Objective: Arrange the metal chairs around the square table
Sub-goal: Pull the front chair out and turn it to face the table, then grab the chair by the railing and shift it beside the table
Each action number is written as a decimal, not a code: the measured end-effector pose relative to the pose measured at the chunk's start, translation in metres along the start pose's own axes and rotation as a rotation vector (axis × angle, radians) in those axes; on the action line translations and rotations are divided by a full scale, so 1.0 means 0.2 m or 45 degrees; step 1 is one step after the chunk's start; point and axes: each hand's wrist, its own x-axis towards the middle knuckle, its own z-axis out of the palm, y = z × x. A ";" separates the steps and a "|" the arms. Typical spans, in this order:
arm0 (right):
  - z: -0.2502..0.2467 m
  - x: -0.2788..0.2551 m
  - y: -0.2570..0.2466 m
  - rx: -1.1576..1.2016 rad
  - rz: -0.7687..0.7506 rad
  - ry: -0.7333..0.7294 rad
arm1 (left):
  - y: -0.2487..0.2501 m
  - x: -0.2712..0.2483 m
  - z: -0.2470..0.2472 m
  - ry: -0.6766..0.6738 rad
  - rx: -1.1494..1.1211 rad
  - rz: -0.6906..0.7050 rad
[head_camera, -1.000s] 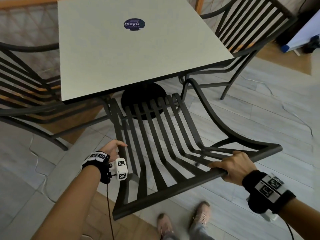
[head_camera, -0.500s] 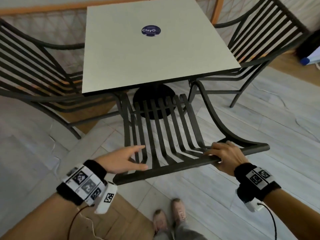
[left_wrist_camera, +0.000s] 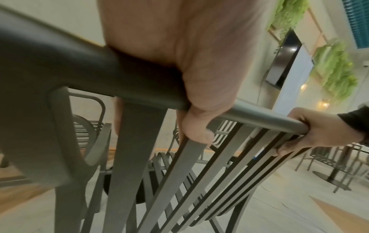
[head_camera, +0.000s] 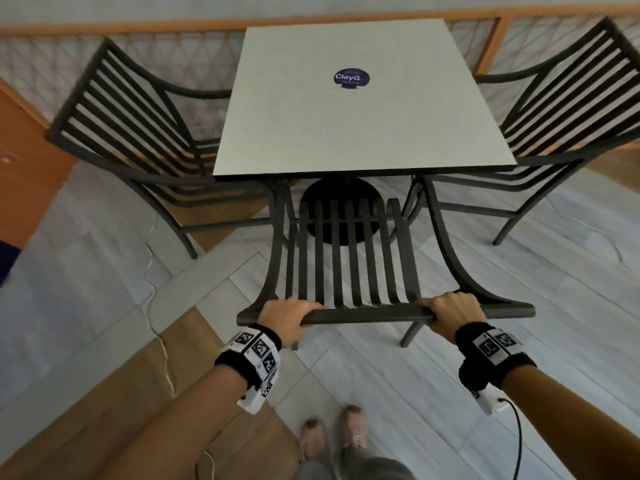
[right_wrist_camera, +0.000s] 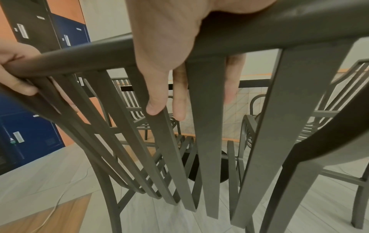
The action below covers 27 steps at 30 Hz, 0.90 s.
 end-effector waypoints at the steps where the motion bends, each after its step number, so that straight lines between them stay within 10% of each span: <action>1: -0.02 0.02 0.01 0.001 -0.006 -0.004 | 0.00 0.02 -0.01 0.031 -0.004 -0.004; 14: -0.30 0.13 -0.20 -0.111 -0.202 -0.207 | -0.32 -0.19 -0.08 0.324 -0.595 -0.141; 27: -0.85 0.63 -1.57 0.044 -0.656 -0.069 | -1.46 -0.61 -0.38 0.614 -0.776 -0.247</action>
